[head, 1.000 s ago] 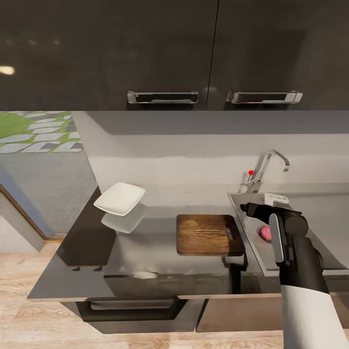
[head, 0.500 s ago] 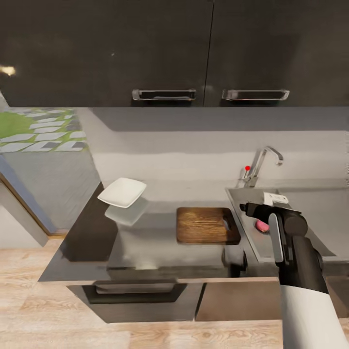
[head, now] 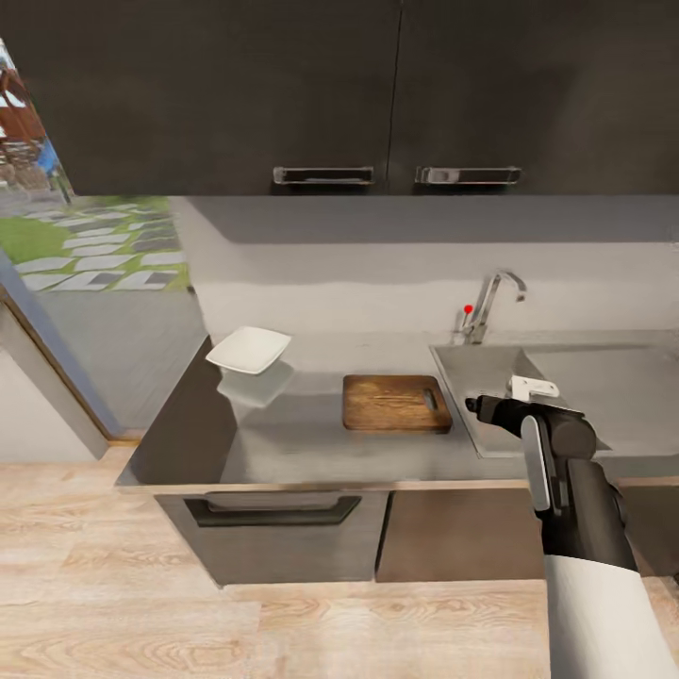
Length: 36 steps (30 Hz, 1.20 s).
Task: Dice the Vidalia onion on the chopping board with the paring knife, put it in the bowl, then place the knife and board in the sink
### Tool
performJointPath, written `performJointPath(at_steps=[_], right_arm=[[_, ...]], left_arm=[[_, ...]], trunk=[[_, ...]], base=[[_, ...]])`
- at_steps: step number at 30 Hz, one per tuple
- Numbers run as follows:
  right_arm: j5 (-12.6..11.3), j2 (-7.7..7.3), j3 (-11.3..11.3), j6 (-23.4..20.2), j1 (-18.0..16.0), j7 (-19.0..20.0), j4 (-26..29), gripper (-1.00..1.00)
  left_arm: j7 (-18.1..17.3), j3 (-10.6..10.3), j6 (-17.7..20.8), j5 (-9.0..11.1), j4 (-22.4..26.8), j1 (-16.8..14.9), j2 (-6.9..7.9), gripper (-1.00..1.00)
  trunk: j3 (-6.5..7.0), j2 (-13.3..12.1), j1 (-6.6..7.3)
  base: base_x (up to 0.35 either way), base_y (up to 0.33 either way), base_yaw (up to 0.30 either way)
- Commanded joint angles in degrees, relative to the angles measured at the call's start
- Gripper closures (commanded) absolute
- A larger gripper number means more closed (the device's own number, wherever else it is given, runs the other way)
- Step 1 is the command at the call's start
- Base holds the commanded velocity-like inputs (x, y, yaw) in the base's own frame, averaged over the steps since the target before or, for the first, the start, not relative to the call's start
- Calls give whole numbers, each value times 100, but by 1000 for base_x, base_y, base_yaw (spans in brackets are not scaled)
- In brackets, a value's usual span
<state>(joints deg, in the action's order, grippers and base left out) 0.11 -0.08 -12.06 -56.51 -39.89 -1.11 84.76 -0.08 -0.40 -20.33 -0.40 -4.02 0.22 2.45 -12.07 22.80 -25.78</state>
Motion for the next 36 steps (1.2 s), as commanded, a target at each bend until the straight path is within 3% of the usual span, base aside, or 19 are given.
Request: performJointPath(at_steps=[1,26,36], right_arm=[[-2,-1,7,-26,-5,-12,-4,-100],[7,19,22,-9,-3,-37,-383,-100],[7,24,261,0,-4,-39,-675,-100]], left_arm=[[-1,-4,-32,-4,-11,-4,1,-100],[-4,-4,-32,-4,-11,-4,1,-100],[-2,-4,-32,-4,-11,-4,1,-100]], trunk=[[-10,11,0],[-10,11,0],[-10,11,0]], base=[[-336,0,0],[-336,0,0],[-153,0,0]])
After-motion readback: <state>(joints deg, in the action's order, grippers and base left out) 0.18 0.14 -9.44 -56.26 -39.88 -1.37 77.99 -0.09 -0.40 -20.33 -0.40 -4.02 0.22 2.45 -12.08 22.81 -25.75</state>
